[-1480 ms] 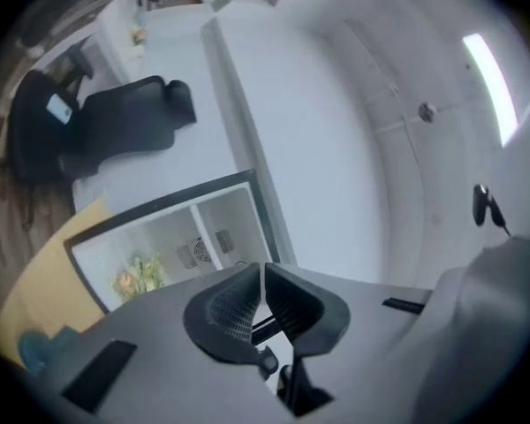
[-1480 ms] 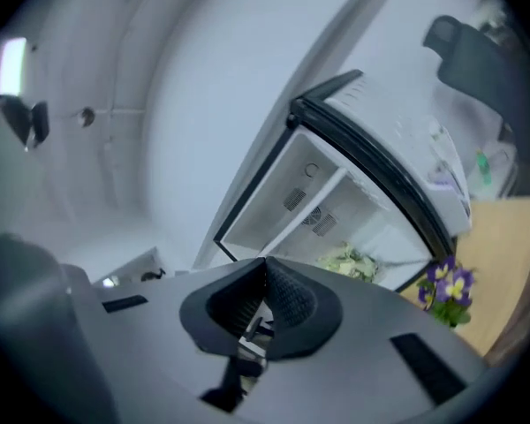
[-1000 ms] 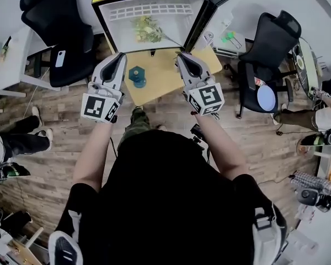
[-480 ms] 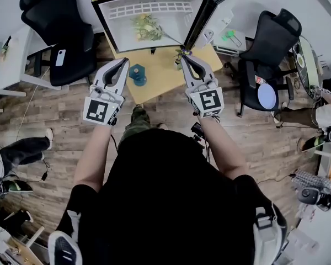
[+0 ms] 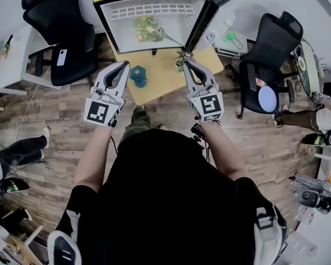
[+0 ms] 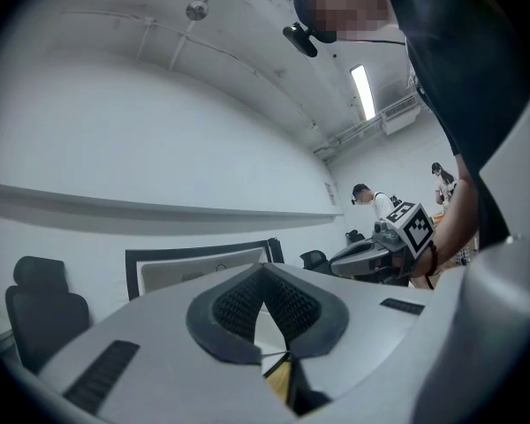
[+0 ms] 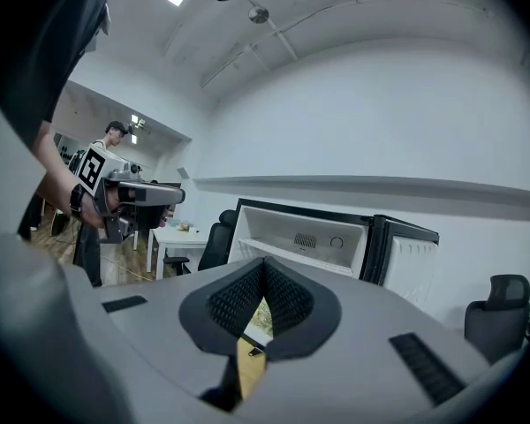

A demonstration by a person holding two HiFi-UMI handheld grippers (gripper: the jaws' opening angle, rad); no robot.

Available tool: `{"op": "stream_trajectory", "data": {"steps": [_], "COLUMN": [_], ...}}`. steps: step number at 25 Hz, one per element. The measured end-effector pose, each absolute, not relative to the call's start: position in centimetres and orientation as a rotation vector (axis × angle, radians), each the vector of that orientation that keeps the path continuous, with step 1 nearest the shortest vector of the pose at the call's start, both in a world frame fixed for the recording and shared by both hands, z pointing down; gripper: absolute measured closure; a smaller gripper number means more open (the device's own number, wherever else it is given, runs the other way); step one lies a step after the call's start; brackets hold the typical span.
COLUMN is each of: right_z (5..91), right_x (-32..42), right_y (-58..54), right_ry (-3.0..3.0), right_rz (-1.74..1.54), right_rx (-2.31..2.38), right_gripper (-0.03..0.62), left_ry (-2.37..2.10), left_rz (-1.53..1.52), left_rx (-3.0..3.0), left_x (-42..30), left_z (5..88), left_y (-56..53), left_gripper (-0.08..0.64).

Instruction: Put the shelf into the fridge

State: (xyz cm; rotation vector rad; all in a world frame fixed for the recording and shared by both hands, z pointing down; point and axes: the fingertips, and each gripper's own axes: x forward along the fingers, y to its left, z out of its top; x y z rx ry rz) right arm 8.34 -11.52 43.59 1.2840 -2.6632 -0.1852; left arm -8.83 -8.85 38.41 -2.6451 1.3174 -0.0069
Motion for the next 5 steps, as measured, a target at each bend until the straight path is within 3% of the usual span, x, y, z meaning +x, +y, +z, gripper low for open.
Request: {"op": "stream_trajectory", "data": {"steps": [5], "right_z": [43.63], "right_x": [8.61], "right_y": [-11.58], "right_ry": [-2.663], "right_rz": [-0.202], "right_rx": [1.273], "right_gripper": [0.578], "left_ry": [1.318], "left_rz": [-0.010], "left_rx": [-2.656], "left_x": [-8.58], "left_z": [38.90], "left_y": [-8.89], "left_gripper": [0.541]}}
